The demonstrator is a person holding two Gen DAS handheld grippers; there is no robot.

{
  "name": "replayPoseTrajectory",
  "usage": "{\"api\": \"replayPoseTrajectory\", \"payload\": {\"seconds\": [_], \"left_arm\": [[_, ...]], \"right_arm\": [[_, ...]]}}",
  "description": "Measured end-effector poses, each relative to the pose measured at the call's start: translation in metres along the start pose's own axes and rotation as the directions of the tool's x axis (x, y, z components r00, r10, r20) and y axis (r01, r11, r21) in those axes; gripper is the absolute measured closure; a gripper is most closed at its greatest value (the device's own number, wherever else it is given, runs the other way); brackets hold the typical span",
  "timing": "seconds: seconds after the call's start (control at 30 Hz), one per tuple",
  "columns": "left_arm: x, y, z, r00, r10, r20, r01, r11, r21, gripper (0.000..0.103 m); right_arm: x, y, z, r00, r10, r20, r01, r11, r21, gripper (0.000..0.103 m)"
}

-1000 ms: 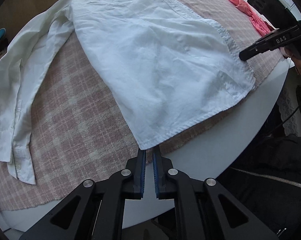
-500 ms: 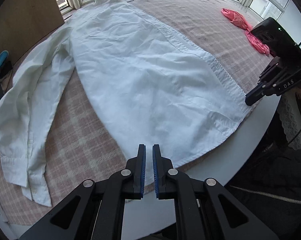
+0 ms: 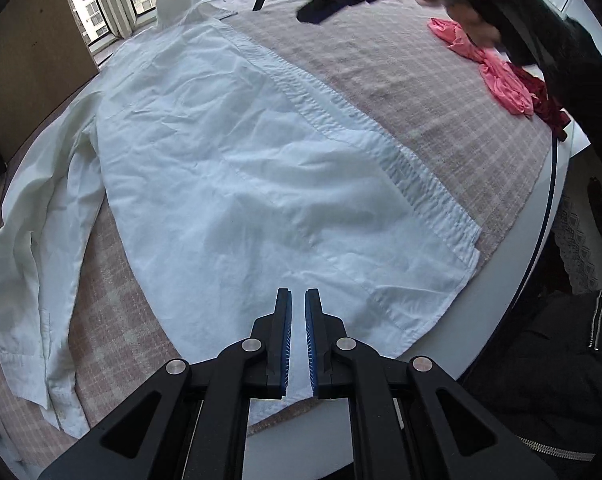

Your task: Fold clothes

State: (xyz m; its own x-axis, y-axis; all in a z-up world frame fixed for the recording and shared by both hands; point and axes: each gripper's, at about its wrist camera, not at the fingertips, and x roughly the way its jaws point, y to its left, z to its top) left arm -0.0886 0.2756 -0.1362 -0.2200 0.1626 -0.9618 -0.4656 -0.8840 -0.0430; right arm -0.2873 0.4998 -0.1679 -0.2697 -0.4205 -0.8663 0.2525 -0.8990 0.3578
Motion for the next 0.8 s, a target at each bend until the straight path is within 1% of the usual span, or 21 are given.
{"api": "replayPoseTrajectory", "payload": {"seconds": [0.1,0.13,0.2,0.3,0.37,0.47,0.53,0.67,0.8], "left_arm": [[0.014,0.006,-0.003,0.999,0.023,-0.034,-0.023,0.999,-0.025,0.095],[0.019,0.011,-0.004,0.998,0.024,-0.056,-0.027,0.998,-0.055,0.095],[0.021,0.021,-0.007,0.997,0.005,-0.071,-0.013,0.993,-0.117,0.095],[0.015,0.029,-0.008,0.998,-0.012,-0.067,0.001,0.985,-0.173,0.095],[0.009,0.032,-0.008,0.998,-0.014,-0.062,0.001,0.981,-0.194,0.095],[0.002,0.035,-0.006,0.998,-0.008,-0.055,-0.003,0.978,-0.21,0.095],[0.0,0.037,-0.006,0.999,-0.009,-0.049,-0.002,0.975,-0.221,0.095],[0.001,0.041,-0.006,0.999,0.004,-0.053,-0.016,0.973,-0.228,0.095],[0.004,0.04,-0.006,0.998,-0.002,-0.062,-0.012,0.972,-0.236,0.095]], "right_arm": [[0.025,-0.007,0.046,0.999,-0.037,0.031,0.037,0.999,-0.014,0.089],[0.031,-0.013,0.06,0.998,-0.049,0.04,0.049,0.999,-0.008,0.087],[0.043,-0.026,0.086,0.996,-0.066,0.056,0.066,0.998,0.008,0.079],[0.066,-0.041,0.115,1.0,0.018,-0.005,-0.018,0.998,0.054,0.079],[0.078,-0.044,0.125,0.999,0.024,-0.04,-0.022,0.999,0.048,0.079],[0.091,-0.042,0.131,0.997,0.014,-0.08,-0.012,1.0,0.022,0.079],[0.097,-0.041,0.131,0.995,0.022,-0.099,-0.02,1.0,0.014,0.079],[0.107,-0.038,0.13,0.993,0.004,-0.122,-0.005,1.0,-0.01,0.079],[0.099,-0.03,0.128,0.994,0.033,-0.109,-0.037,0.999,-0.039,0.079]]}}
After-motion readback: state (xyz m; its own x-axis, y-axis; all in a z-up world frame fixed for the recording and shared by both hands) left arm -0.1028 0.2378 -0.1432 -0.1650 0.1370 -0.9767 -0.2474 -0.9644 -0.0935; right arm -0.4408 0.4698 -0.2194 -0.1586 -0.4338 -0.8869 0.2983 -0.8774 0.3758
